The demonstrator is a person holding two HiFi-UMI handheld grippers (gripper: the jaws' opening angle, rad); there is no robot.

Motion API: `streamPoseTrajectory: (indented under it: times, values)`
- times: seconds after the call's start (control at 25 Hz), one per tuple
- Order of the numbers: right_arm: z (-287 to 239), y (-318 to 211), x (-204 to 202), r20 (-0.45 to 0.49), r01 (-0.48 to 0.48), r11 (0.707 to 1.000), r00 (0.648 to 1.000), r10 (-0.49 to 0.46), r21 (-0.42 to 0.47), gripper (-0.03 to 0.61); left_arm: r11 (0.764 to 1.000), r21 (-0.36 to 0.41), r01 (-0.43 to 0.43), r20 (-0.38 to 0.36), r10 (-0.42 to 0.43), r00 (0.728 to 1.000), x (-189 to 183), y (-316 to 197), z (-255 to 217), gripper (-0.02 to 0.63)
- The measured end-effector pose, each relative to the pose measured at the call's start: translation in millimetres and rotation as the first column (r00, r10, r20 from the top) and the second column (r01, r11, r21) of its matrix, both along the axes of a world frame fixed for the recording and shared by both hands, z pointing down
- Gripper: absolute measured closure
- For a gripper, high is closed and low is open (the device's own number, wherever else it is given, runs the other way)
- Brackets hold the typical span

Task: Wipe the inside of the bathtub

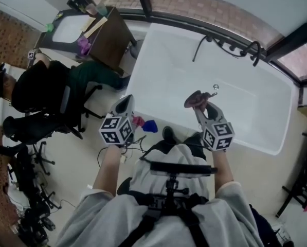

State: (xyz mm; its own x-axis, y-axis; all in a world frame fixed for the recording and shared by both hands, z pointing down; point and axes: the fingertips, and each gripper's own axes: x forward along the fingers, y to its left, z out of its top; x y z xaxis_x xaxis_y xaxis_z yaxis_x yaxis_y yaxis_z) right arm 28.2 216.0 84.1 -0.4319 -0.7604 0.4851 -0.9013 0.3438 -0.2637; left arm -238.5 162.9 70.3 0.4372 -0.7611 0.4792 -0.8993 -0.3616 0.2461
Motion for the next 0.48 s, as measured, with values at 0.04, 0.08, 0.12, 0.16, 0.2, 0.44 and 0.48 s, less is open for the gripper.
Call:
streamPoseTrajectory:
  times: [0.04, 0.08, 0.12, 0.16, 0.2, 0.44, 0.48]
  values:
    - [-0.7, -1.0, -1.3, 0.002, 0.003, 1.0, 1.0, -0.003, 0.0, 0.425, 1.0, 0.0, -0.001, 0.0, 0.001, 1.0, 1.9, -1.3, 0.2, 0.607]
    - [-1.7, -2.1, -2.1, 0.002, 0.007, 1.0, 1.0, -0.007, 0.0, 0.425, 1.0, -0.002, 0.001, -0.002, -0.001, 1.0, 3.9, -2.3, 0.4, 0.606]
    - [-2.9, -3.5, -2.4, 0.002, 0.014, 1.0, 1.0, -0.014, -0.001, 0.425, 1.0, -0.003, 0.006, -0.004, -0.006, 1.0, 6.0, -3.2, 0.2, 0.606]
    - [-4.0, -5.2, -2.0, 0.004, 0.022, 1.0, 1.0, -0.022, -0.002, 0.425, 1.0, -0.005, 0.011, -0.005, -0.011, 1.0, 8.4, -3.9, -0.3, 0.606]
    - [-5.0, -7.5, -1.0, 0.006, 0.03, 1.0, 1.0, -0.029, -0.003, 0.425, 1.0, -0.005, 0.016, -0.004, -0.016, 1.0, 11.0, -4.8, -1.3, 0.606]
    - [-0.3, -21.9, 11.0, 0.03, 0.069, 0.998, 0.997, -0.068, -0.009, 0.425, 0.999, -0.006, 0.046, 0.011, -0.046, 0.999, 29.3, -5.4, -6.6, 0.606]
    - [-0.3, -23.0, 13.7, 0.036, 0.075, 0.997, 0.997, -0.075, -0.009, 0.425, 0.999, -0.004, 0.048, 0.019, -0.048, 0.999, 32.8, -5.5, -7.7, 0.607]
